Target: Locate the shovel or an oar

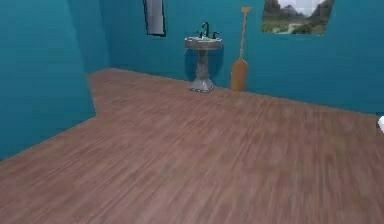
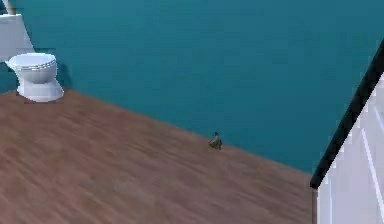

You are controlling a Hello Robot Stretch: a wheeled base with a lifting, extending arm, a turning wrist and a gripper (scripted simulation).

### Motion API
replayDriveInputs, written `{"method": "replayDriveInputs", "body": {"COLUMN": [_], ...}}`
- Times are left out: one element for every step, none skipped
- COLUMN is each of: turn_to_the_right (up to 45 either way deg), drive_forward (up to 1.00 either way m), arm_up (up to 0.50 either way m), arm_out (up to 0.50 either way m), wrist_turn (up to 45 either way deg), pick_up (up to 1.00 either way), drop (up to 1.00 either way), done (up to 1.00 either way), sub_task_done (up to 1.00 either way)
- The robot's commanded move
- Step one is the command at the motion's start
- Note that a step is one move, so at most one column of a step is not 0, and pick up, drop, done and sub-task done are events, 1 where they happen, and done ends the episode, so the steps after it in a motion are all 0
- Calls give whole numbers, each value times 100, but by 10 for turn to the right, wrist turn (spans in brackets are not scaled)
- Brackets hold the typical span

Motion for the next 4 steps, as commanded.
{"method": "replayDriveInputs", "body": {"turn_to_the_right": [270, 0, -30, 0], "drive_forward": [0, 10, 0, 100], "arm_up": [0, 0, 0, 0], "arm_out": [0, 0, 0, 0], "wrist_turn": [0, 0, 0, 0], "pick_up": [0, 0, 0, 0], "drop": [0, 0, 0, 0], "done": [0, 0, 0, 0], "sub_task_done": [0, 0, 0, 0]}}
